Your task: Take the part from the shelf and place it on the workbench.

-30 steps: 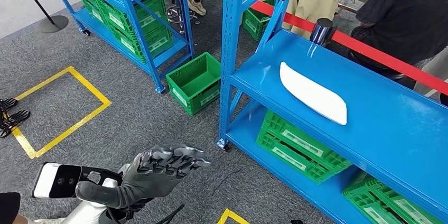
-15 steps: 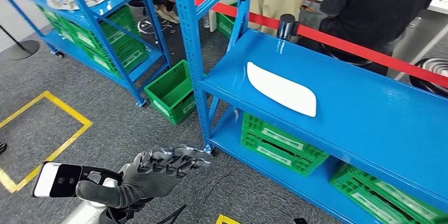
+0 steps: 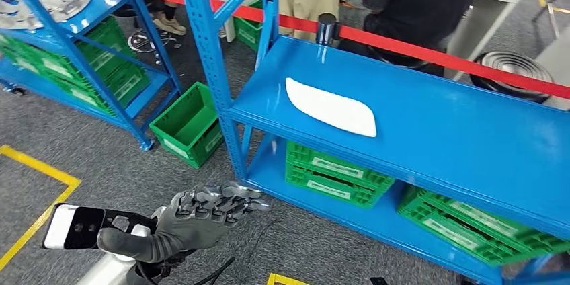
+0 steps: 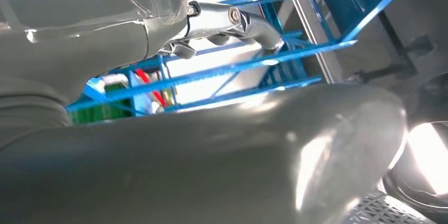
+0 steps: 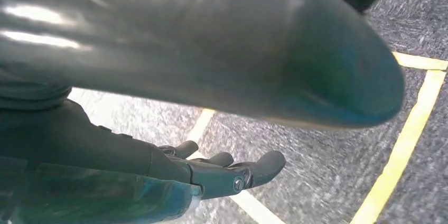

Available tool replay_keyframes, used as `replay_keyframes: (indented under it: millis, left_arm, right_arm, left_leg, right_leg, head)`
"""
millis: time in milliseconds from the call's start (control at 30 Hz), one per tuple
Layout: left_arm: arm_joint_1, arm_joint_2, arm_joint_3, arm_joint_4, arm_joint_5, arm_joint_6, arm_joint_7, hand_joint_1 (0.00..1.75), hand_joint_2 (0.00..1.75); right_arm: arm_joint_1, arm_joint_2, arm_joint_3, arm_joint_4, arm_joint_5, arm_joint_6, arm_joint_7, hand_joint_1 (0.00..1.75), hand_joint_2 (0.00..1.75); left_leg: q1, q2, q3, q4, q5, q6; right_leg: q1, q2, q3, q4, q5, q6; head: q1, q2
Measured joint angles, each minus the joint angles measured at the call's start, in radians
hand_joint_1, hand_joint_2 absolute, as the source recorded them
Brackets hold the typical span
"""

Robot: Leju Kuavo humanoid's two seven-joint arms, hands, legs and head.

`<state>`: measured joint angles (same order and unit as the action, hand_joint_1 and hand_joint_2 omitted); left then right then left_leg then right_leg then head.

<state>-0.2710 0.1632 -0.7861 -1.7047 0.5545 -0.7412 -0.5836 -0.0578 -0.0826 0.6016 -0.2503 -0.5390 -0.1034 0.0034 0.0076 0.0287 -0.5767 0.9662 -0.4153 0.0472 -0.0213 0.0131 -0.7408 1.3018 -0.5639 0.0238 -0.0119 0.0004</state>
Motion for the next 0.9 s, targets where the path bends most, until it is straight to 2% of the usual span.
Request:
replay_keyframes:
  millis: [33,67,100,133,167,200,267,300,367,433,467,500,533,567,600,667,700,733,767,833,900]
  left_arm:
    - [0.0,0.0,0.0,0.0,0.0,0.0,0.0,0.0,0.0]
    - [0.0,0.0,0.0,0.001,0.0,0.0,0.0,0.0,0.0]
    - [0.0,0.0,0.0,0.001,-0.001,0.0,0.0,0.0,0.0]
    - [0.001,0.0,0.0,0.001,-0.001,0.0,0.0,0.0,0.0]
    - [0.001,0.0,0.0,0.001,-0.002,0.0,0.0,0.0,0.0]
    - [0.001,0.0,0.001,0.001,-0.002,0.0,0.0,0.0,0.0]
    - [0.002,0.001,0.001,0.001,-0.002,0.0,0.0,0.0,0.0]
    - [0.001,0.0,0.001,0.001,-0.003,0.0,0.0,0.0,0.0]
    - [0.002,0.001,0.001,0.0,-0.002,0.0,0.0,0.0,0.0]
    - [0.005,0.002,0.002,-0.001,-0.001,-0.002,0.0,0.0,0.0]
    - [0.008,0.003,0.002,-0.001,-0.001,-0.003,0.0,0.0,0.0]
    - [0.011,0.003,0.002,-0.002,-0.001,-0.005,0.0,0.0,0.0]
    - [0.014,0.004,0.003,-0.003,-0.001,-0.008,0.0,0.0,0.0]
    - [0.015,0.004,0.003,-0.004,0.0,-0.01,0.0,0.0,0.0]
    - [0.016,0.004,0.004,-0.006,0.0,-0.011,0.0,0.0,0.0]
    - [0.015,0.003,0.005,-0.012,0.001,-0.013,0.0,0.0,0.0]
    - [0.015,0.003,0.006,-0.016,0.001,-0.013,0.0,0.0,0.0]
    - [0.014,0.003,0.006,-0.018,0.001,-0.014,0.0,0.0,0.0]
    - [0.014,0.002,0.007,-0.019,0.002,-0.014,0.0,0.0,0.0]
    - [0.014,0.0,0.008,-0.023,0.003,-0.015,0.0,0.0,0.0]
    - [0.014,-0.004,0.01,-0.025,0.007,-0.017,0.001,0.0,0.0]
  right_arm:
    - [0.002,-0.001,0.0,0.0,0.0,0.001,0.0,0.0,0.0]
    - [0.003,-0.002,0.0,0.0,0.0,0.002,0.0,0.0,0.0]
    - [0.003,-0.003,0.0,0.0,0.0,0.003,0.0,0.0,0.0]
    - [0.001,-0.004,0.0,0.0,0.0,0.003,0.0,0.0,0.0]
    - [-0.001,-0.005,0.0,0.0,0.0,0.003,-0.001,0.0,0.0]
    - [-0.002,-0.005,0.0,0.0,-0.001,0.004,-0.002,0.0,0.0]
    - [0.0,-0.005,0.0,0.0,-0.002,0.006,-0.004,0.0,0.0]
    - [0.003,-0.006,0.0,0.0,-0.002,0.007,-0.004,0.0,0.0]
    - [0.006,-0.006,0.0,0.0,-0.003,0.008,-0.004,0.0,0.0]
    - [0.006,-0.006,0.0,0.0,-0.002,0.007,-0.005,0.0,0.0]
    - [0.006,-0.007,0.0,0.0,-0.001,0.006,-0.006,0.0,0.0]
    - [0.008,-0.007,0.0,0.0,0.002,0.004,-0.007,0.0,0.0]
    - [0.01,-0.007,0.0,0.0,0.004,0.003,-0.008,0.0,0.0]
    - [0.012,-0.008,0.0,0.0,0.006,0.002,-0.009,0.0,0.0]
    - [0.014,-0.008,0.0,0.0,0.008,0.002,-0.01,0.0,0.0]
    - [0.015,-0.004,0.0,0.0,0.008,0.002,-0.011,0.0,0.0]
    - [0.016,-0.002,0.001,0.001,0.008,0.002,-0.011,0.0,0.0]
    - [0.017,-0.001,0.001,0.001,0.008,0.002,-0.012,0.0,0.0]
    - [0.017,-0.001,0.001,0.001,0.008,0.002,-0.013,0.0,0.0]
    - [0.019,-0.001,0.001,0.001,0.008,0.001,-0.013,0.0,0.0]
    - [0.019,-0.004,0.001,0.001,0.008,-0.001,-0.014,0.0,0.0]
  left_leg:
    - [0.001,0.011,0.0,0.001,-0.001,-0.001]
    - [0.002,0.022,0.0,0.003,-0.003,-0.004]
    - [0.002,0.032,0.0,0.007,-0.007,-0.009]
    - [0.0,0.042,-0.001,0.015,-0.012,-0.016]
    - [-0.002,0.052,-0.002,0.023,-0.018,-0.024]
    - [-0.004,0.061,-0.002,0.029,-0.024,-0.03]
    - [-0.002,0.08,0.002,0.033,-0.029,-0.039]
    - [0.002,0.08,0.003,0.035,-0.033,-0.044]
    - [0.011,0.043,-0.013,0.079,-0.068,-0.054]
    - [0.014,-0.006,-0.064,0.199,-0.135,-0.06]
    - [0.013,-0.016,-0.097,0.268,-0.162,-0.06]
    - [0.013,-0.02,-0.121,0.315,-0.174,-0.057]
    - [0.011,-0.022,-0.129,0.326,-0.166,-0.051]
    - [0.008,-0.023,-0.119,0.296,-0.14,-0.041]
    - [0.003,-0.028,-0.091,0.232,-0.102,-0.027]
    - [-0.011,-0.039,-0.031,0.104,-0.051,0.013]
    - [-0.02,-0.042,-0.015,0.067,-0.04,0.028]
    - [-0.026,-0.044,-0.008,0.052,-0.04,0.039]
    - [-0.032,-0.042,-0.006,0.044,-0.036,0.042]
    - [-0.028,-0.036,0.013,0.01,-0.019,0.044]
    - [-0.019,-0.027,0.032,-0.021,-0.003,0.04]
  right_leg:
    - [-0.003,-0.003,-0.003,-0.002,0.009,0.009]
    - [-0.007,-0.011,0.02,-0.051,0.034,0.022]
    - [-0.011,-0.03,0.059,-0.128,0.064,0.034]
    - [-0.012,-0.053,0.1,-0.204,0.089,0.041]
    - [-0.012,-0.068,0.131,-0.261,0.107,0.04]
    - [-0.01,-0.076,0.146,-0.288,0.114,0.033]
    - [-0.005,-0.056,0.146,-0.292,0.117,0.012]
    - [-0.006,-0.045,0.147,-0.292,0.118,0.005]
    - [-0.009,-0.022,0.149,-0.293,0.121,-0.006]
    - [-0.007,-0.001,0.149,-0.293,0.123,-0.013]
    - [-0.004,0.009,0.149,-0.293,0.124,-0.015]
    - [0.001,0.018,0.149,-0.293,0.124,-0.017]
    - [0.005,0.027,0.15,-0.293,0.125,-0.018]
    - [0.011,0.035,0.152,-0.293,0.125,-0.019]
    - [0.016,0.042,0.154,-0.293,0.125,-0.02]
    - [0.018,0.05,0.155,-0.295,0.125,-0.019]
    - [0.015,0.052,0.153,-0.296,0.126,-0.018]
    - [0.01,0.053,0.152,-0.297,0.127,-0.016]
    - [0.01,0.053,0.152,-0.301,0.129,-0.013]
    - [0.01,0.042,0.149,-0.299,0.127,-0.009]
    - [0.012,0.018,0.12,-0.24,0.095,-0.009]
  head:
    - [0.0,0.0]
    - [0.0,0.0]
    - [0.001,0.0]
    - [0.001,0.0]
    - [0.0,0.0]
    - [-0.001,0.0]
    - [-0.004,0.0]
    - [-0.004,0.0]
    - [-0.004,0.0]
    - [-0.005,0.0]
    - [-0.005,0.0]
    - [-0.004,0.0]
    - [-0.004,0.0]
    - [-0.004,0.0]
    - [-0.004,0.0]
    - [0.0,0.0]
    - [0.0,0.0]
    - [0.001,0.0]
    - [0.0,0.0]
    - [-0.002,0.0]
    - [0.0,0.0]
